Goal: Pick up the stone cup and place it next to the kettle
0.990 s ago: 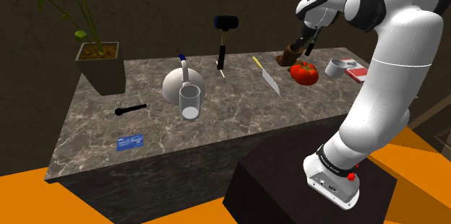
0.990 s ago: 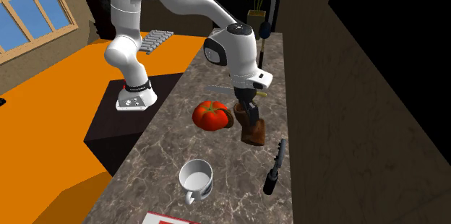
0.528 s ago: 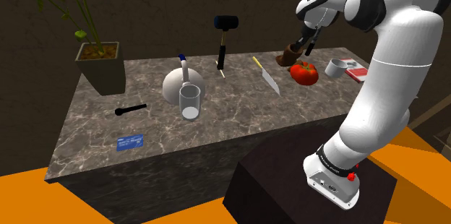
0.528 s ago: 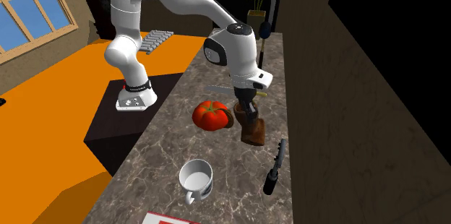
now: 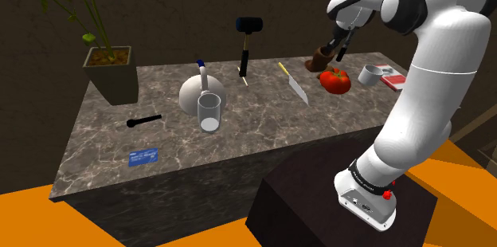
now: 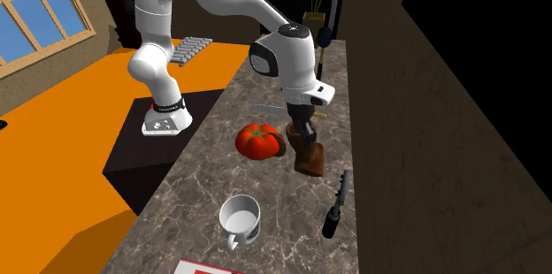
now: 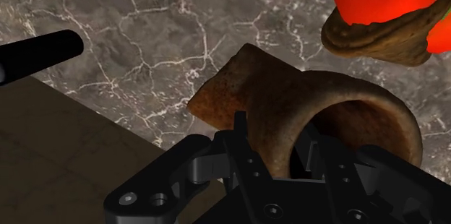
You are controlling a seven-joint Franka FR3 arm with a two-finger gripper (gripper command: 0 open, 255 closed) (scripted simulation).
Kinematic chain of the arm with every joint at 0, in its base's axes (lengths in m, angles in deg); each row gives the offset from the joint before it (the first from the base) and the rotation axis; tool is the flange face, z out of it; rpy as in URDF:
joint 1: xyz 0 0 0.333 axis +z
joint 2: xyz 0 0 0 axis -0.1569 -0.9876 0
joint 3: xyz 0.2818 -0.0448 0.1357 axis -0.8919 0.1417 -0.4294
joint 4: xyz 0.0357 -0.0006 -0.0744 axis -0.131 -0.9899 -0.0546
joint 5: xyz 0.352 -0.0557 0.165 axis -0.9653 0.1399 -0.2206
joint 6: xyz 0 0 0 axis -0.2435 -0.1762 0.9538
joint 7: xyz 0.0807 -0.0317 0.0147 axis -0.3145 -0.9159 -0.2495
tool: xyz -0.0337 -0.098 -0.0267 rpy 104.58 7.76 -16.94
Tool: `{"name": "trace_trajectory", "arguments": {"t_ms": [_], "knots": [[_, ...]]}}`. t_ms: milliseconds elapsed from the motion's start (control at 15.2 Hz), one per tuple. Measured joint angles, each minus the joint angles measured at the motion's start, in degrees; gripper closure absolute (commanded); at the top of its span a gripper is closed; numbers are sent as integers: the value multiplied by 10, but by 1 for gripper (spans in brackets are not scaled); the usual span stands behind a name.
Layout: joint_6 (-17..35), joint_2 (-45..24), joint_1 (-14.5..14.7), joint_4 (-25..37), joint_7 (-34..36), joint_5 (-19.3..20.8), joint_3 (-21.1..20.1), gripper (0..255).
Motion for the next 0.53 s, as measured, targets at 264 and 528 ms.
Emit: {"name": "trace_trajectory", "arguments": {"t_ms": [264, 528], "knots": [[-22, 16, 4, 10, 9, 14, 7, 255], [-49, 29, 8, 26, 18, 27, 12, 255]]}}
